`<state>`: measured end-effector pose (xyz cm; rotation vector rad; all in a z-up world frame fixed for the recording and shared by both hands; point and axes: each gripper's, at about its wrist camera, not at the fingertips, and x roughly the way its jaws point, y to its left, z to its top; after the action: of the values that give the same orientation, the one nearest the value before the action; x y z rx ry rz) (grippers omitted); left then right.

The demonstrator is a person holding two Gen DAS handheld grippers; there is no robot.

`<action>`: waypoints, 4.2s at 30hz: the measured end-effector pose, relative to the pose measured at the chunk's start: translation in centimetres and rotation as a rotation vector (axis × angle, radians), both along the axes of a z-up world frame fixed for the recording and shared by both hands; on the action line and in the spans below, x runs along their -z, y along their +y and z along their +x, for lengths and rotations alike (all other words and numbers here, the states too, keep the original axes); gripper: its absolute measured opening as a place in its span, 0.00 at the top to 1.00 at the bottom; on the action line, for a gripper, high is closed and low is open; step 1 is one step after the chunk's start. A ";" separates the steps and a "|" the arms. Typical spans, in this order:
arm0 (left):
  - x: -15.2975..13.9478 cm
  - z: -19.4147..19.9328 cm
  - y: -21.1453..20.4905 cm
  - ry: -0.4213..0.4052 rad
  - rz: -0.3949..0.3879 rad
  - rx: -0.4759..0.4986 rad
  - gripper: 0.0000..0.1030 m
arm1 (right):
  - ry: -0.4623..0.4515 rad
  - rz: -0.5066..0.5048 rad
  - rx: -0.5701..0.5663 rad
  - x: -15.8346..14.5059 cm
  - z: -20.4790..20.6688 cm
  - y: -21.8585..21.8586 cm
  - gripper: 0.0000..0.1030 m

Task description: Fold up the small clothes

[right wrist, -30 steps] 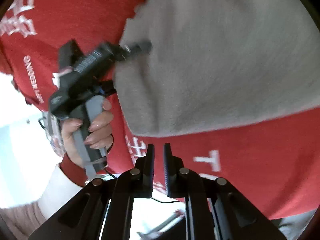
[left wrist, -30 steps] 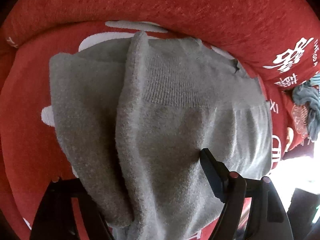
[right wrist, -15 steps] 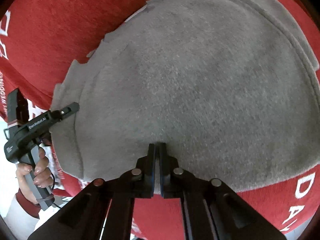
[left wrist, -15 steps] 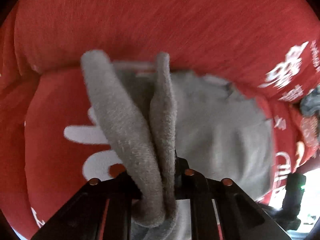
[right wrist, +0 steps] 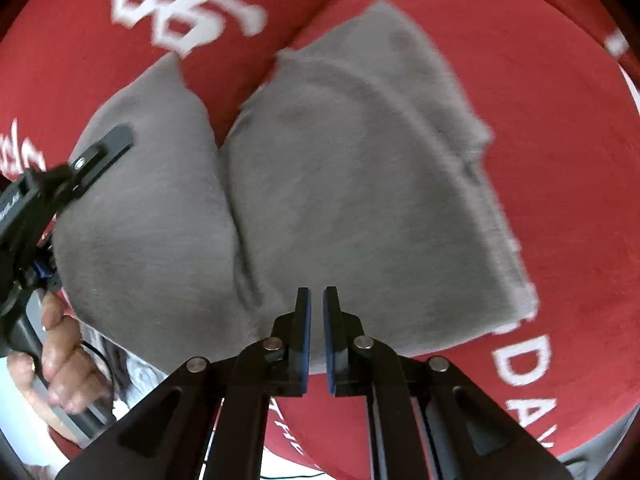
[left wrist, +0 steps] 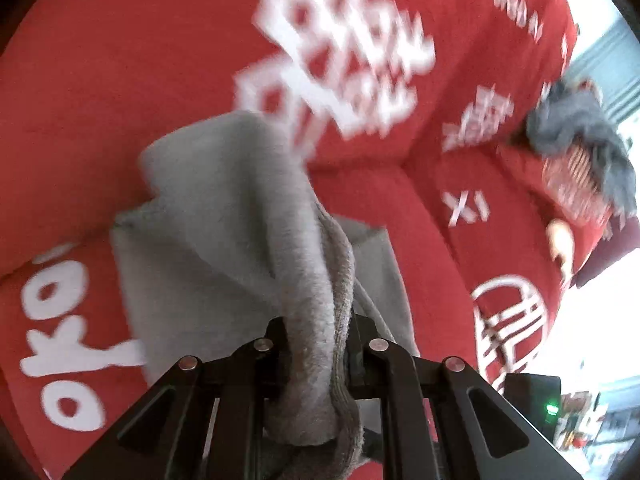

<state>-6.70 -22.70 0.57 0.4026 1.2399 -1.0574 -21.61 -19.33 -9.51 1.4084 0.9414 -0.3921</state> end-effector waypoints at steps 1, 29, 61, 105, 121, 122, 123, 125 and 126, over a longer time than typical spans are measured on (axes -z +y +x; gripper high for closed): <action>1.2 -0.6 -1.0 -0.007 0.036 0.015 0.85 | -0.005 0.014 0.018 0.4 -0.4 -0.2 0.92; 2.7 5.1 11.7 -0.133 0.151 -0.263 0.16 | -0.379 0.326 0.236 4.5 -0.9 -7.8 0.36; 5.1 5.9 14.2 -0.072 0.151 -0.268 0.10 | -0.084 -0.062 -0.082 -0.3 1.7 -11.3 0.80; 5.1 4.5 14.4 -0.077 0.162 -0.213 0.02 | 0.168 -0.184 -0.176 -1.6 0.9 -9.9 0.87; 8.2 -2.1 16.0 0.002 0.242 -0.077 0.02 | 0.189 -0.367 -0.417 -6.3 0.4 -0.7 0.86; 8.4 -2.0 16.3 0.011 0.243 -0.087 0.02 | 0.180 -0.330 -0.409 -5.8 0.2 -0.7 0.86; 8.4 -2.2 16.5 0.011 0.245 -0.090 0.02 | 0.171 -0.296 -0.401 -5.3 0.3 -0.6 0.86; 8.6 -2.3 16.7 0.006 0.253 -0.084 0.02 | 0.177 -0.266 -0.388 -4.5 0.0 -0.8 0.88; 8.8 -2.3 16.7 0.005 0.257 -0.082 0.02 | 0.205 -0.268 -0.380 -3.9 -0.1 -0.9 0.91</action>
<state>-9.01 -5.99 -8.21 0.5408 1.3904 -0.8320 -21.74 -20.25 -5.63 0.9327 1.2474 -0.3640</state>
